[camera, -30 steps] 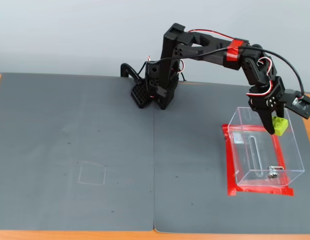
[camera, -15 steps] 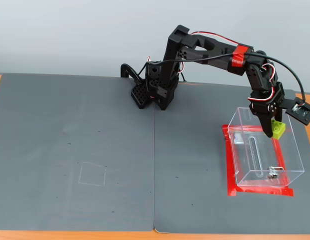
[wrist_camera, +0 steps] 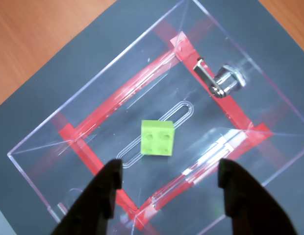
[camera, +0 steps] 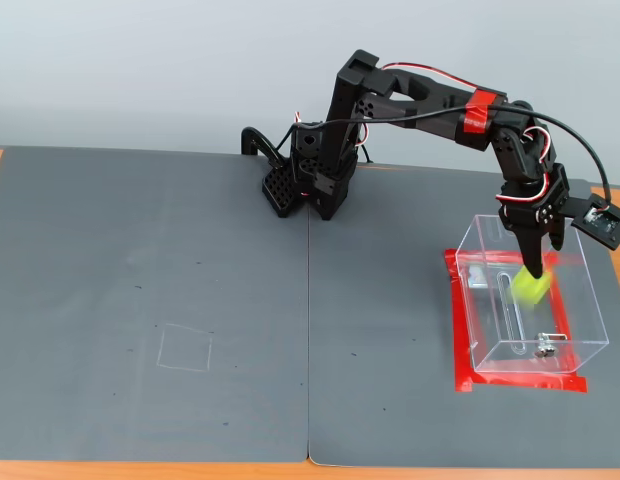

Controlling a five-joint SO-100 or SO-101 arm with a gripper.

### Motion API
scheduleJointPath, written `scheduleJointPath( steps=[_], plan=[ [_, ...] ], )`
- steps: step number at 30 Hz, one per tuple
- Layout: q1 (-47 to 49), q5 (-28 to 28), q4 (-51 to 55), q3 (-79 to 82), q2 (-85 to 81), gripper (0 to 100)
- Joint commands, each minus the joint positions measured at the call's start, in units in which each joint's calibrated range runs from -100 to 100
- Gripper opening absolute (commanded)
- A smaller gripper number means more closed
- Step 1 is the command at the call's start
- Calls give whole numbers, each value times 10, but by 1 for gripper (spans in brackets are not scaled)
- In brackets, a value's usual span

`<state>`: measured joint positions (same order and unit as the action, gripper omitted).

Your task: Pick the green lego block and place it into the transparent box

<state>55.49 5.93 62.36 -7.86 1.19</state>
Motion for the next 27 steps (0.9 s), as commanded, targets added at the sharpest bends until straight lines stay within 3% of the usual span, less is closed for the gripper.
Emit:
scheduleJointPath(
  steps=[1,14,22,27],
  plan=[
    [3,-1,-7,-29,-16,23],
    [-1,-1,-7,-30,-28,23],
    [-38,-9,-6,5,-100,4],
    [-85,-8,-6,84,-200,2]
  ],
)
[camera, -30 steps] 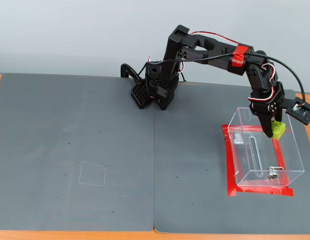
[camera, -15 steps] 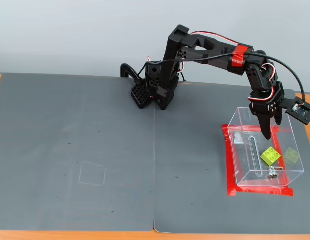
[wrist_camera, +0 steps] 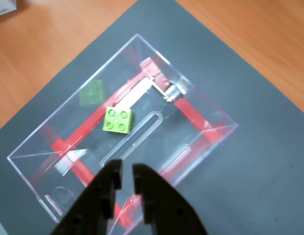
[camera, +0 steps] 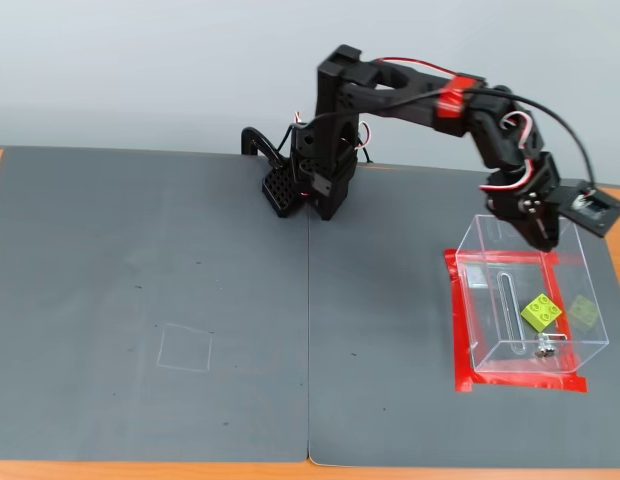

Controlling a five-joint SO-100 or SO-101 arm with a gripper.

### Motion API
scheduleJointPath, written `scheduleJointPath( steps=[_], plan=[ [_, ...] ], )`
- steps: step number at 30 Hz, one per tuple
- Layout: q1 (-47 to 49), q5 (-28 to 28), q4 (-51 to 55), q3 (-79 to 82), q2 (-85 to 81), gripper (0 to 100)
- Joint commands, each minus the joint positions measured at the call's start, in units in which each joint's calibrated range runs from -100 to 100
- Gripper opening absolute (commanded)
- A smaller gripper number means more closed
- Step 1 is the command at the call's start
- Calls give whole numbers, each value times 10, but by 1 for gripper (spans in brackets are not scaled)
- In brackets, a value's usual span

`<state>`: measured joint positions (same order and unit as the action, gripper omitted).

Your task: Pick the green lego block and place it into the transparent box

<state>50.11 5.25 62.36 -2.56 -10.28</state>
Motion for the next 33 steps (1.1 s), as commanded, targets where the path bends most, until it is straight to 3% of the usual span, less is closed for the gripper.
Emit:
scheduleJointPath(
  steps=[1,20,27,33],
  plan=[
    [-42,-2,-6,50,-109,2],
    [-301,-4,-3,353,-514,2],
    [-425,0,0,442,-606,2],
    [-472,0,0,527,-665,2]
  ],
)
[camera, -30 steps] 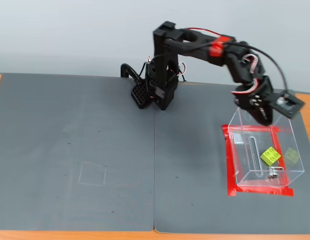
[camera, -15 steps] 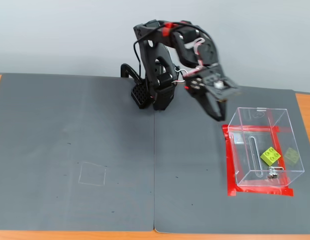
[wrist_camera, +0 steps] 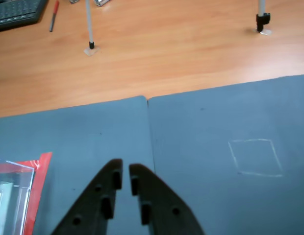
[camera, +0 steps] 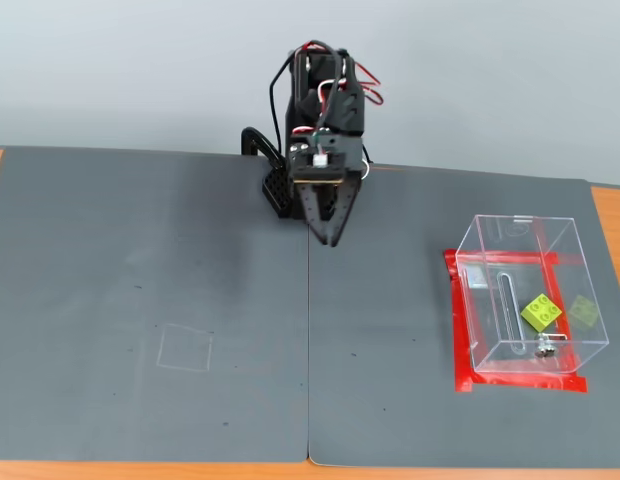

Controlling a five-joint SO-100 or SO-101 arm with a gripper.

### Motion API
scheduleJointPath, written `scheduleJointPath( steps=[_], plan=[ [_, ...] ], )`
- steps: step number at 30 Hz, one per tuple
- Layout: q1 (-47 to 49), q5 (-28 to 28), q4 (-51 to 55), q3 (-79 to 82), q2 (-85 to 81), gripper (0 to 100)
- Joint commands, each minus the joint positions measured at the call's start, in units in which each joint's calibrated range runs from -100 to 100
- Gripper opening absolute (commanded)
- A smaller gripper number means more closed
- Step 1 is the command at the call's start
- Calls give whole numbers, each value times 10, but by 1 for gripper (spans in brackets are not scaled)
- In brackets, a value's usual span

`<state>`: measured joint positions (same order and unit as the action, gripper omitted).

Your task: Pick the green lego block and place it into the transparent box

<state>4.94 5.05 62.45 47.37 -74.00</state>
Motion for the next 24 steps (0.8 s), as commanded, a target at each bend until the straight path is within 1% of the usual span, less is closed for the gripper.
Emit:
scheduleJointPath(
  steps=[1,17,24],
  plan=[
    [-20,2,-1,49,-38,2],
    [8,-4,-7,353,-243,2],
    [-4,-57,-14,420,-254,2]
  ],
)
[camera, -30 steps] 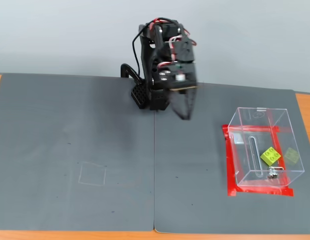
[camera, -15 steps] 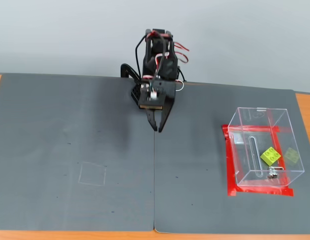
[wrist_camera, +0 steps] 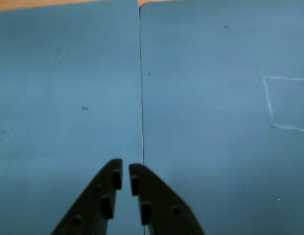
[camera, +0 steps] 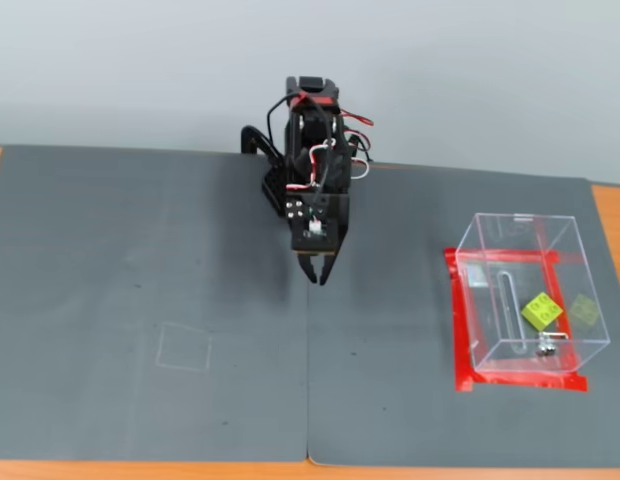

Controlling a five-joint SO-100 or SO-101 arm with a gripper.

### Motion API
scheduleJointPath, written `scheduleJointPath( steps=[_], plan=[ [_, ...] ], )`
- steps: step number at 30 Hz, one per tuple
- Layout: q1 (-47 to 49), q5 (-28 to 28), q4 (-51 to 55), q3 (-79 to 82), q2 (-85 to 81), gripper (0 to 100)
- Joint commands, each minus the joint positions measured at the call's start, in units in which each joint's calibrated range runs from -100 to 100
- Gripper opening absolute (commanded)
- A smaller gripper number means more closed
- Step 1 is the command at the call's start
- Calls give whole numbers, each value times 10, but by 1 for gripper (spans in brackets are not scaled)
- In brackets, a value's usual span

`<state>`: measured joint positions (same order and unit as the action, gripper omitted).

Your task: Pick the green lego block and place it into the transparent box

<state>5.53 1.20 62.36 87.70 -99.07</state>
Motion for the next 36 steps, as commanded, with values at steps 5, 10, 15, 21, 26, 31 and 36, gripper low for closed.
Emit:
scheduleJointPath(
  steps=[5,10,15,21,26,31,36],
  plan=[
    [-26,-28,-63,85,-4,2],
    [-45,-26,-92,117,-5,2],
    [-60,-28,-93,118,-6,2],
    [-83,-28,-92,118,-6,2],
    [-87,-28,-92,118,-6,2],
    [-86,-29,-92,118,-6,2],
    [-80,-40,-92,118,-6,2]
  ],
)
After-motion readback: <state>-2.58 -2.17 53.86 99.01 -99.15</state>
